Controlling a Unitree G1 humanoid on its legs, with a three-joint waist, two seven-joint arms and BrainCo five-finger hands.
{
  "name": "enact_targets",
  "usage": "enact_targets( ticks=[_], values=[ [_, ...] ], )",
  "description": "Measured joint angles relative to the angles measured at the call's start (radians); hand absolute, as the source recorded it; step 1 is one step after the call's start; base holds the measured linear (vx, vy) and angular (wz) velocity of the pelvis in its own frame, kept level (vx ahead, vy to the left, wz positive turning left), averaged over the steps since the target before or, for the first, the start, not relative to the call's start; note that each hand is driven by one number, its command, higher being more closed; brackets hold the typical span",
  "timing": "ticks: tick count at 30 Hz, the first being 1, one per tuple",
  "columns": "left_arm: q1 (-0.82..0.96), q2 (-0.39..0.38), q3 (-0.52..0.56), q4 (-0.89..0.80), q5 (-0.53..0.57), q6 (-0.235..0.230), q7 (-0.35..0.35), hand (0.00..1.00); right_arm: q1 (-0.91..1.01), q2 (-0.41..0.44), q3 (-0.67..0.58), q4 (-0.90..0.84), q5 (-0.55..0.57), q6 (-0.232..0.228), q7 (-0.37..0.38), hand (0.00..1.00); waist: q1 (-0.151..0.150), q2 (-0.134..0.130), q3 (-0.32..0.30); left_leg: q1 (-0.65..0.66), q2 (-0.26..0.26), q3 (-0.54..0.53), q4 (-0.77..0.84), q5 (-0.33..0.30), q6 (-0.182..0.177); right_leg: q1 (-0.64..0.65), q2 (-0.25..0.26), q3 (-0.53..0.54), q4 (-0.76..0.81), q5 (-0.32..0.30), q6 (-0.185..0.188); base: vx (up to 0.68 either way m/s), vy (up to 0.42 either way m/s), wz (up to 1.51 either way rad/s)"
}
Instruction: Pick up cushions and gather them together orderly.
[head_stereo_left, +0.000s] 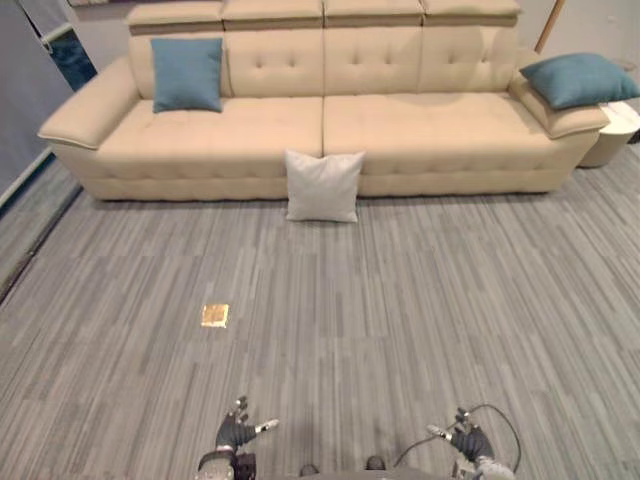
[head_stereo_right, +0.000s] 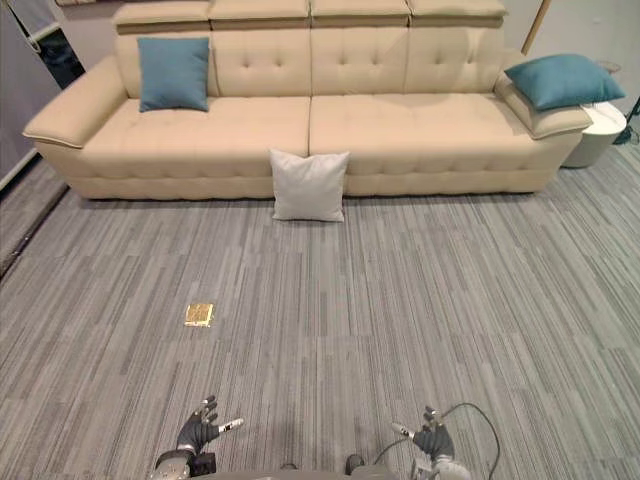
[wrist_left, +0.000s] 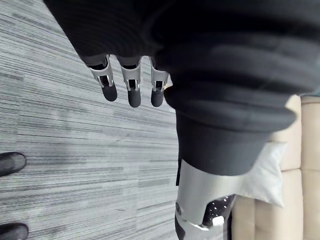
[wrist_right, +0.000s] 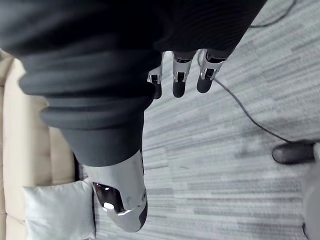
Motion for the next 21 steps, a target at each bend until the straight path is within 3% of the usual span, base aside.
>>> enact_targets(
  ticks=[7,15,19,21],
  values=[
    [0.006,0.001,0.040,-0.072,0.005,-0.009,-0.016,0.00,0.001,-0.032,-0.005,-0.076,-0.116,0.000,0.004,0.00,-0.015,0.024,0.016,0.039,0.001,0.001,0.000,-0.019,-0.030,0.036,-0.002,-0.003,0.001,-0.011,0.016,0.09,-0.011,-0.02],
    [0.024,0.004,0.042,-0.089,0.006,-0.008,-0.024,0.00,0.003,-0.047,-0.027,-0.078,-0.126,0.001,0.019,0.00,-0.027,0.034,0.026,0.035,0.007,0.011,0.069,-0.046,-0.068,0.040,-0.012,-0.016,0.051,-0.033,0.044,0.06,-0.041,0.00],
    [0.025,0.006,0.071,-0.100,0.005,-0.008,-0.023,0.00,-0.004,-0.052,-0.030,-0.078,-0.126,0.002,0.019,0.00,-0.027,0.032,0.039,0.020,0.010,0.024,0.092,-0.049,-0.069,0.015,-0.013,-0.019,0.091,-0.047,0.034,0.06,-0.050,-0.01],
    [0.026,0.010,0.078,-0.104,0.004,-0.008,-0.021,0.00,-0.018,-0.057,-0.030,-0.078,-0.126,0.003,0.019,0.00,-0.023,0.034,0.043,-0.016,0.017,0.041,0.123,-0.063,-0.048,-0.019,-0.011,-0.014,0.108,-0.048,0.035,0.04,-0.049,-0.19]
  ],
)
